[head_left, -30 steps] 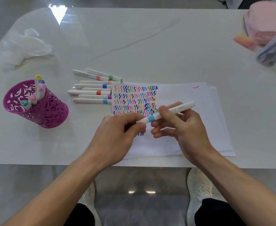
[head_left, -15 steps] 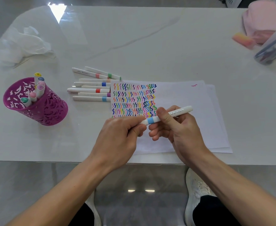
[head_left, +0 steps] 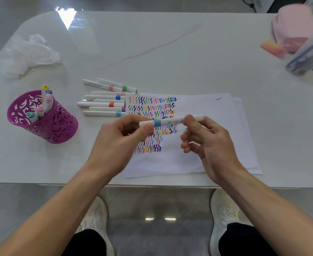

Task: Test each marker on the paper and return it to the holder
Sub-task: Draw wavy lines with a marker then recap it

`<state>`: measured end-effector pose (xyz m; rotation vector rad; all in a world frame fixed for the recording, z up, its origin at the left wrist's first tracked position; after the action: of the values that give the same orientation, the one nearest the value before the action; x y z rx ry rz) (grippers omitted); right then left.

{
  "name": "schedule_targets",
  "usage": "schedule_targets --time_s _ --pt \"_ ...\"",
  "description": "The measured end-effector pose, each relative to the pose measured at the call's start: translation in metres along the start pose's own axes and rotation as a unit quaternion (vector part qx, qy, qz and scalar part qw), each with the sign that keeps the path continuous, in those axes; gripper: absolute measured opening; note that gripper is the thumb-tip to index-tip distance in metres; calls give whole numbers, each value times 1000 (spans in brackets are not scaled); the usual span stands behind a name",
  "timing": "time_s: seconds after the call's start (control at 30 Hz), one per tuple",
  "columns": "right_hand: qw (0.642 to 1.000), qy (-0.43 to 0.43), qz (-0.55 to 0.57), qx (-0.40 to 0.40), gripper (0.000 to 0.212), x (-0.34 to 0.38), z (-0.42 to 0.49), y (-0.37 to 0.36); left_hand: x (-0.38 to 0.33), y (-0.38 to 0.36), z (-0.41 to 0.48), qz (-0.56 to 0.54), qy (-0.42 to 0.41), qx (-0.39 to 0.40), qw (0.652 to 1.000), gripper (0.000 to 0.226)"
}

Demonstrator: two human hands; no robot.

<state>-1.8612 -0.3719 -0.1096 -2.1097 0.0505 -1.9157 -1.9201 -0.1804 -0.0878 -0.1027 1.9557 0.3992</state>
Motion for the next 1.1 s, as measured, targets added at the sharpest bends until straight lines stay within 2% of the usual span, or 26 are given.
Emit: schedule_targets --time_s 0.1,0.23,0.3,0.57,0.87,1.1 --pt "999 18 -33 0 25 0 2 0 -3 9 1 -79 -8 -22 997 11" --pt "992 57 -112 -28 27 -4 3 4 -11 23 -4 -163 -87 -98 978 13" --pt "985 62 -154 -38 27 -7 5 9 -16 31 -10 -170 -128 -149 966 17" --pt "969 72 -235 -38 23 -19 8 11 -35 75 -25 -86 -239 -335 907 30" --pt "960 94 -260 -44 23 -21 12 6 -25 137 -19 -19 -262 -433 862 41" --pt "946 107 -303 -28 24 -24 10 -2 -16 150 -21 101 -277 -451 843 32"
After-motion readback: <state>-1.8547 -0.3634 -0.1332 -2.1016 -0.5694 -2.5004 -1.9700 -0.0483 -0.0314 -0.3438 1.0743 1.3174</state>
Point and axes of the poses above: each hand's wrist, its own z-axis towards the middle knuckle, its own y-axis out of the back of the hand, x = y × z, the point moved 2 cm from there along z, towards the middle knuckle, and after that the axes turned 13 degrees about y, right-handed, at the moved point
